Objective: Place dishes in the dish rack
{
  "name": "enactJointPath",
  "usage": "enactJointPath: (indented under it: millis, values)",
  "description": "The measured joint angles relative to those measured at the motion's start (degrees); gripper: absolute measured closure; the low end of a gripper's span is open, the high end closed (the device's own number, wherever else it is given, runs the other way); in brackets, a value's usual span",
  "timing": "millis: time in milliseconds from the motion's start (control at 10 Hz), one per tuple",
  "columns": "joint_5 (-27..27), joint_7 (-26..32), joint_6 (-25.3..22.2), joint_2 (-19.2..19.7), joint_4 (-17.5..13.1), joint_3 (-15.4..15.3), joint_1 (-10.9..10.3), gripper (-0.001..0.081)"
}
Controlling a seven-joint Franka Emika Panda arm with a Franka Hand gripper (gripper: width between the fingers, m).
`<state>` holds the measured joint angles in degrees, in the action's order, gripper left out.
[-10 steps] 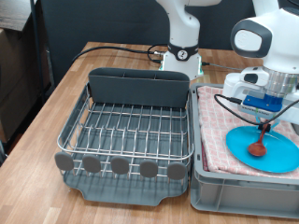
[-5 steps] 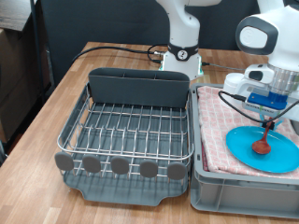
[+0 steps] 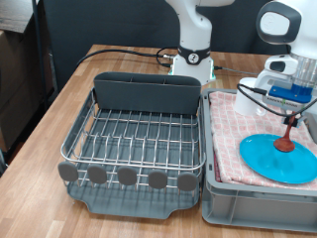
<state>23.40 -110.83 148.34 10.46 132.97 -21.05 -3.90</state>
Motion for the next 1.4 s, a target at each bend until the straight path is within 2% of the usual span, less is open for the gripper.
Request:
enactJointPath:
  millis: [300,500,600,700,900,1200,1400]
  values:
    - [-5.36,5.47,-2.51,-3.92,0.02,-0.06,0.35,0.0714]
    - [-9.79,5.07,-4.59,-7.98,0.94,0.23,0.46,0.0714]
    - [-10.78,3.74,-5.4,-10.39,2.58,0.27,0.46,0.0714]
    - [-10.74,4.35,-5.34,-10.16,2.49,0.26,0.44,0.0714]
    - [-10.61,1.1,-5.44,-11.02,3.38,1.14,0.57,0.0714]
    - [-11.23,-5.31,-6.66,-16.64,8.11,3.01,0.81,0.0714]
    - [-13.61,-7.75,-6.74,-20.49,11.74,4.52,0.83,0.0714]
